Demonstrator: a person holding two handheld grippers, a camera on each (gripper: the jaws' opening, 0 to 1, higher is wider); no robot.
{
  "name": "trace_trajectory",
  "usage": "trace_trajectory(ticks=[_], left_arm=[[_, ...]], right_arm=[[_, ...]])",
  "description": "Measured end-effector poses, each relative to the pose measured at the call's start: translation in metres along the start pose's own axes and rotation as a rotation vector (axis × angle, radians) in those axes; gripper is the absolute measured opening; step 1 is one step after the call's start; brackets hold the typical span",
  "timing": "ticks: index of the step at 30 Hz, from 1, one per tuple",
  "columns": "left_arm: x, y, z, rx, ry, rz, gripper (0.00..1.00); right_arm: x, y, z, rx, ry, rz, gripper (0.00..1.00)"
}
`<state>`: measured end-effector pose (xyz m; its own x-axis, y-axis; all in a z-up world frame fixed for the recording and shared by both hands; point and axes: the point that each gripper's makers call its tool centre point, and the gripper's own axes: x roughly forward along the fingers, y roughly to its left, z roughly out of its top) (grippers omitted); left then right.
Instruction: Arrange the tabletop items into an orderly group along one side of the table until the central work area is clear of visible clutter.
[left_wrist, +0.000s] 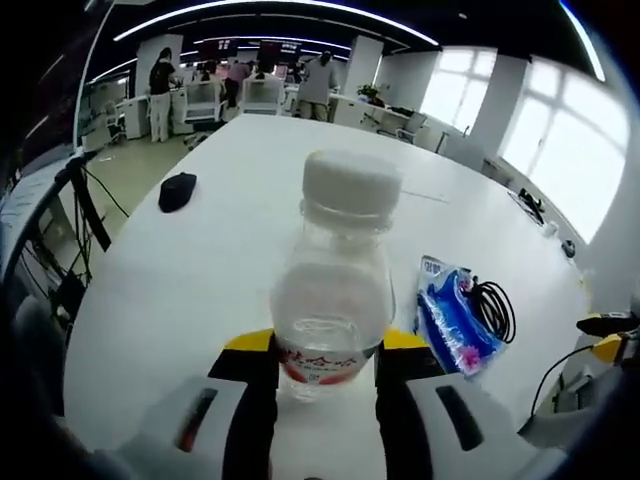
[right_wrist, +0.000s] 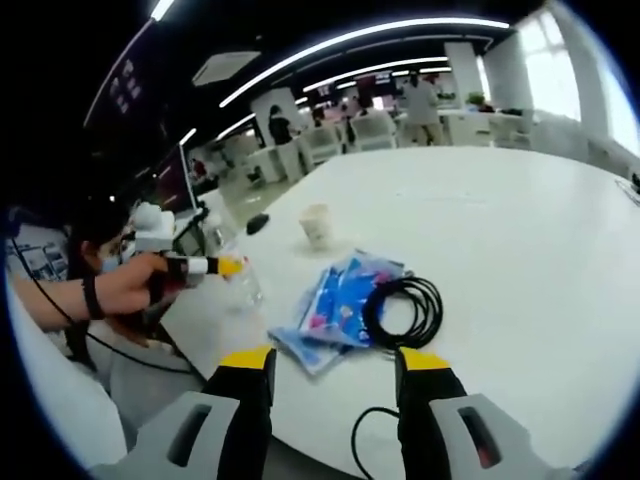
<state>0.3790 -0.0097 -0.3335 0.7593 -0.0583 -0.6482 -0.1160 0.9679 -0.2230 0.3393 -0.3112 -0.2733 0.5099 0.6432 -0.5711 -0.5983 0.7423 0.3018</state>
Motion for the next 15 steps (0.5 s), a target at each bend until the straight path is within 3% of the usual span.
trace_trajectory(ticks=[15], left_arm=[[0.03, 0.016, 0.032, 0.002, -0.013, 0.004, 0.35]], right_arm=[[0.001, -0.009, 0.01, -0.001, 0.0, -0.024, 0.48]])
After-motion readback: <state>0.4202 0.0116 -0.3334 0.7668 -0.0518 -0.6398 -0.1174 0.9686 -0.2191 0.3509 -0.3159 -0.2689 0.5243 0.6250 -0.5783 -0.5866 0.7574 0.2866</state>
